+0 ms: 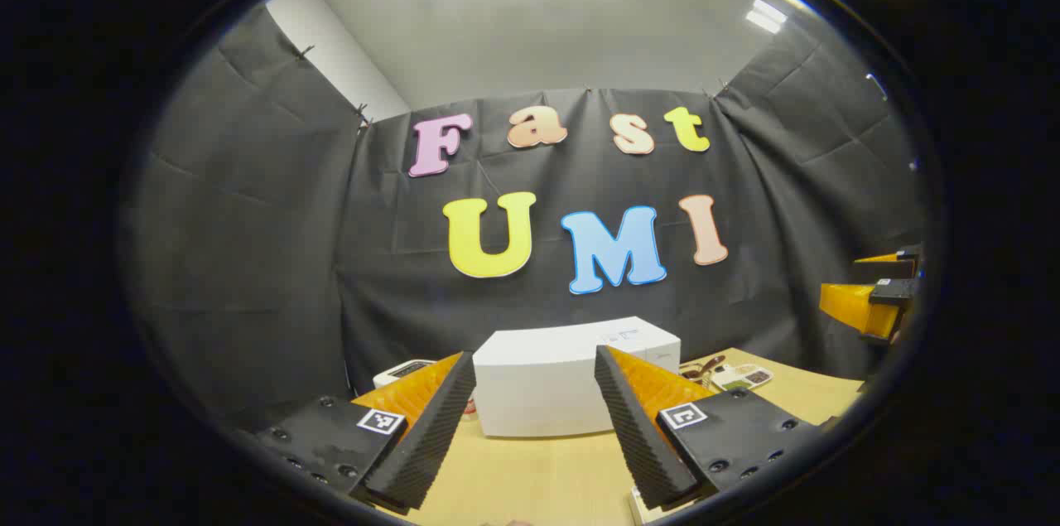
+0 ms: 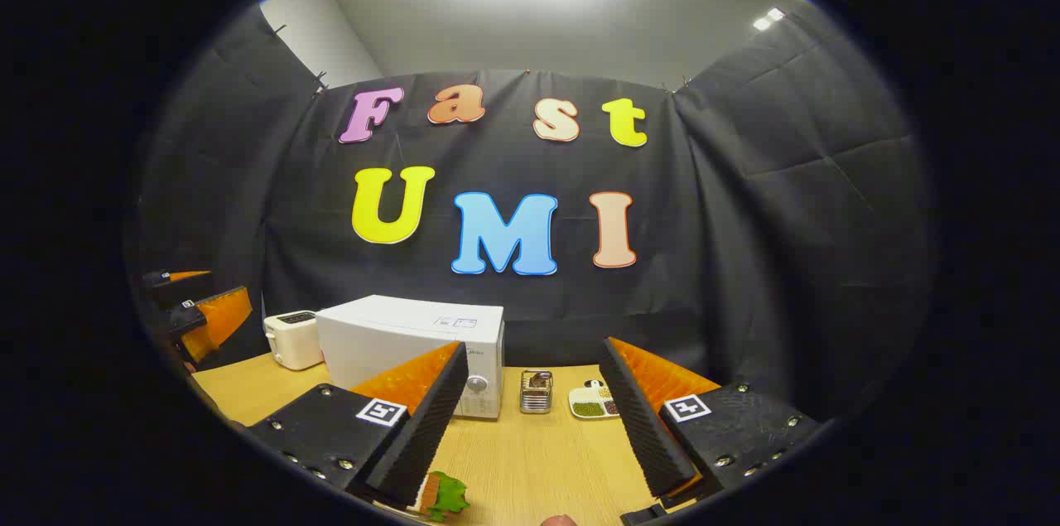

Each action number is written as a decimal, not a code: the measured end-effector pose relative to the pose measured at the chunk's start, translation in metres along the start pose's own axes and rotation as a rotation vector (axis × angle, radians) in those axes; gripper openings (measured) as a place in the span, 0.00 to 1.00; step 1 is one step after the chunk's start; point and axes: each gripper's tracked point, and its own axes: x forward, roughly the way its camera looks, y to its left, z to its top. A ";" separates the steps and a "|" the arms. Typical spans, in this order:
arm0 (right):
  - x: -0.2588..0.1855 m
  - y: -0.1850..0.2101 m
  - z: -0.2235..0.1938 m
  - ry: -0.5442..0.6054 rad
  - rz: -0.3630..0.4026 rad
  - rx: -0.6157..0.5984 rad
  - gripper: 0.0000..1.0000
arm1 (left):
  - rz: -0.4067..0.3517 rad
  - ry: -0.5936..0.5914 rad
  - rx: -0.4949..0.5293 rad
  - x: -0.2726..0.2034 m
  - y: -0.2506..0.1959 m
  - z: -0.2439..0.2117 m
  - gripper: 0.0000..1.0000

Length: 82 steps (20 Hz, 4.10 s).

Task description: Open the microwave oven with the left hand, put the food in, and close the microwave oven.

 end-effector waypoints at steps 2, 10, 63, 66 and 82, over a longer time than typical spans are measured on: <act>0.000 -0.003 0.000 -0.002 0.004 -0.005 0.97 | 0.006 0.003 -0.007 -0.001 -0.003 -0.001 0.98; 0.006 -0.024 0.002 -0.020 0.025 -0.012 0.97 | 0.033 0.002 -0.003 -0.005 -0.022 0.003 0.98; 0.003 -0.143 -0.016 0.061 -0.369 0.042 0.97 | -0.205 0.336 0.016 0.293 -0.218 -0.240 0.33; 0.003 -0.138 -0.016 0.060 -0.345 0.027 0.97 | -0.212 0.339 0.016 0.292 -0.218 -0.239 0.18; 0.001 -0.102 -0.015 0.027 -0.109 0.022 0.97 | -0.229 0.355 -0.021 0.180 -0.170 -0.223 0.10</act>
